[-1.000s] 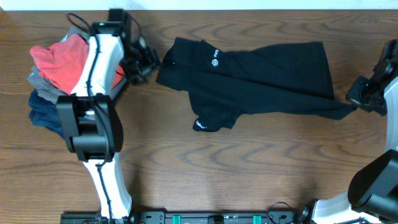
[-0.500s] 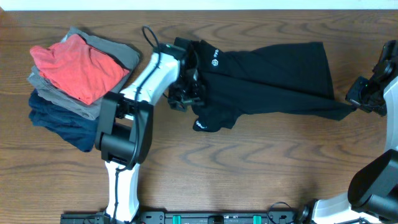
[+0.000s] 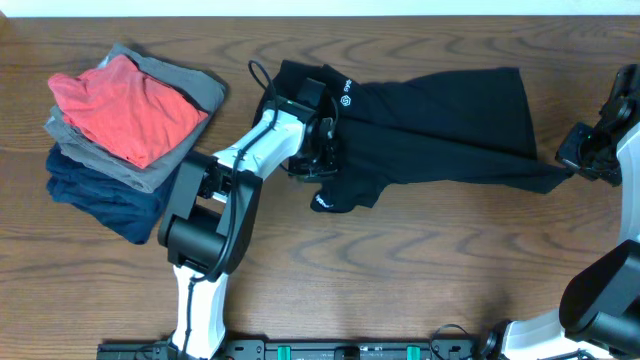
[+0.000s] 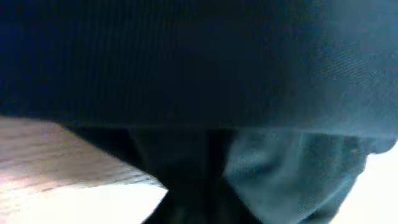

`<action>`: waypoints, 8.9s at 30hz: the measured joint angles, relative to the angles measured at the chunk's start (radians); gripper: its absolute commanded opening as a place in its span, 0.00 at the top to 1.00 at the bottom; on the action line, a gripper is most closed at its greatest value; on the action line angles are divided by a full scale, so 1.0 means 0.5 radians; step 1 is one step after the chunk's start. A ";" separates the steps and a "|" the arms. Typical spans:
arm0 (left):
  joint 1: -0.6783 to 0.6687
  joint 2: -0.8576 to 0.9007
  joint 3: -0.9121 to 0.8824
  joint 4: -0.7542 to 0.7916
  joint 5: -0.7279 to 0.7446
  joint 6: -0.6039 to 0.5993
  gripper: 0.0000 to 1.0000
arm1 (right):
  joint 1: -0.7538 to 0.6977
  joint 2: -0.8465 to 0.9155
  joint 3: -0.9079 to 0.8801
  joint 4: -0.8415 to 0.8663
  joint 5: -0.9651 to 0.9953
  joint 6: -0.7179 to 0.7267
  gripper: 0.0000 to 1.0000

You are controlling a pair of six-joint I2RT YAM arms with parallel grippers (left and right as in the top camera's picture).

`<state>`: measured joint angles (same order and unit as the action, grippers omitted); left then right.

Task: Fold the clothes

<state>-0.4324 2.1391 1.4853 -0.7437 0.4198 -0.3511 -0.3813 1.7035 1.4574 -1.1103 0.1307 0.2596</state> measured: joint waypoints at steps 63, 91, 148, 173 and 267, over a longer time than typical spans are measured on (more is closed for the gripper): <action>0.455 -0.380 0.858 -0.193 -0.420 0.347 0.94 | 0.140 -0.060 0.080 1.100 -0.751 -0.103 0.99; 0.668 -0.044 2.319 -1.376 -0.099 0.268 0.94 | 0.179 0.254 1.292 0.034 -0.025 -0.090 0.99; 0.326 -1.114 -0.690 -0.053 -0.116 0.036 0.94 | -0.324 0.175 -0.452 0.420 -0.272 0.061 0.99; 0.327 -0.725 -0.690 0.413 -0.137 -0.031 0.94 | -0.307 0.175 -0.534 0.863 -0.604 0.018 0.99; 0.628 -0.844 -1.060 0.124 -0.775 -0.179 0.94 | -0.263 0.056 -1.072 0.981 -0.125 0.192 0.75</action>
<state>-0.1184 1.7172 0.9554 -0.6819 0.0322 -0.4404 -0.5129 1.7313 0.9215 -0.6197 0.0681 0.3557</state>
